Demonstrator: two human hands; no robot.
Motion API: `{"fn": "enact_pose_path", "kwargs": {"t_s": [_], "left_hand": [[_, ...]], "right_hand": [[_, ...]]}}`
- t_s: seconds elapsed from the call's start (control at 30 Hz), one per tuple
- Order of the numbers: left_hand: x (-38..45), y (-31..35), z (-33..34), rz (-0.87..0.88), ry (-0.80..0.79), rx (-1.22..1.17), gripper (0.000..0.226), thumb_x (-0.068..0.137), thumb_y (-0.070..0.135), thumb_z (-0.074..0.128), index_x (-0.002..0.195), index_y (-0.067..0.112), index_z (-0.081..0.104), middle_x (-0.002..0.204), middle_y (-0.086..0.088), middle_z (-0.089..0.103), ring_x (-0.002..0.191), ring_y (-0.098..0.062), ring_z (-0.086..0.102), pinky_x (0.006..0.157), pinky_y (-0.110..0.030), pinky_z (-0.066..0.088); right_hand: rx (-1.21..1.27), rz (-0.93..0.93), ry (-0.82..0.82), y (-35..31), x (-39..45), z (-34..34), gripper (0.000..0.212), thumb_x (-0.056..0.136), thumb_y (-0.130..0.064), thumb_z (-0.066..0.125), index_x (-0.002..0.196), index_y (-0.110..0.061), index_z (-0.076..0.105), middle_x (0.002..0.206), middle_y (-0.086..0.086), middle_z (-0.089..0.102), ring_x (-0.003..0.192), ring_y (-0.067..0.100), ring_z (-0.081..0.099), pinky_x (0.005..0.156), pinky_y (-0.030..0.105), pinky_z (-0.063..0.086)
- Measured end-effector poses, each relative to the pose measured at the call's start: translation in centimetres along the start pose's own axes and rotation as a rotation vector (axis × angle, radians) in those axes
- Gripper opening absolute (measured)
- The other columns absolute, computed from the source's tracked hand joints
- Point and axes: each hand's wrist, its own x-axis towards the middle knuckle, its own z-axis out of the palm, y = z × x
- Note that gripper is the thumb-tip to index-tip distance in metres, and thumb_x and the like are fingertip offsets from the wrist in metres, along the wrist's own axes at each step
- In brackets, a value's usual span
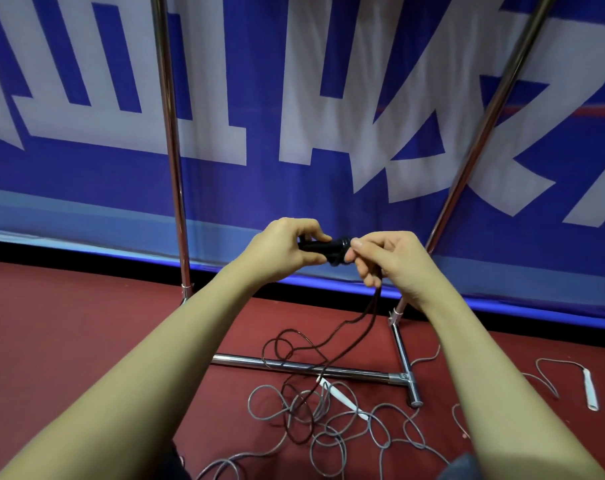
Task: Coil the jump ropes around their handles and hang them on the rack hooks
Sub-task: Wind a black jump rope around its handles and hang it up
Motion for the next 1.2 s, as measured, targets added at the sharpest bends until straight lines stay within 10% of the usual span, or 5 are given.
{"fn": "enact_pose_path", "kwargs": {"t_s": [0.17,0.37,0.67,0.8,1.2], "left_hand": [[-0.7,1.0,-0.5,0.037,-0.184,-0.109,0.034,0.076,0.006,0.080,0.075,0.037,0.064,0.096,-0.008,0.072,0.086,-0.028,0.066,0.087,-0.042,0.051],[-1.2,2.0,-0.9,0.037,-0.296,-0.241,0.020,0.075,0.003,0.079,0.084,0.018,0.070,0.089,0.001,0.074,0.067,-0.018,0.050,0.060,-0.032,0.040],[-1.1,3.9,-1.0,0.096,-0.113,-0.641,0.030,0.076,-0.007,0.072,0.080,0.023,0.073,0.069,-0.008,0.064,0.051,-0.017,0.043,0.047,-0.021,0.035],[-0.6,4.5,-0.3,0.024,0.065,-0.775,0.019,0.082,-0.003,0.070,0.093,0.013,0.065,0.068,-0.008,0.065,0.047,-0.015,0.040,0.044,-0.021,0.026],[0.4,1.9,0.6,-0.030,0.205,-0.362,0.017,0.083,0.013,0.073,0.092,0.026,0.067,0.072,-0.007,0.056,0.055,-0.013,0.041,0.059,-0.025,0.038]], "right_hand": [[-0.111,-0.013,0.190,0.1,0.1,-0.5,0.028,0.088,-0.022,0.068,0.063,-0.009,0.068,0.047,-0.003,0.050,0.041,0.006,0.036,0.043,0.016,0.031],[-0.036,0.023,0.270,0.7,0.2,-1.1,0.020,0.078,-0.025,0.077,0.063,-0.016,0.068,0.055,0.001,0.044,0.049,0.009,0.036,0.051,0.023,0.035],[0.295,-0.029,0.236,0.6,0.4,-0.8,0.040,0.092,0.003,0.049,0.065,-0.023,0.064,0.056,0.004,0.049,0.047,0.014,0.035,0.047,0.024,0.031],[0.346,-0.008,0.124,1.2,0.5,0.1,0.025,0.100,-0.013,0.046,0.085,-0.013,0.067,0.056,0.001,0.050,0.043,0.011,0.035,0.043,0.023,0.033],[0.328,0.107,-0.109,1.6,0.3,1.2,0.018,0.097,-0.006,0.046,0.091,0.001,0.061,0.055,0.001,0.053,0.045,0.014,0.049,0.049,0.025,0.048]]}}
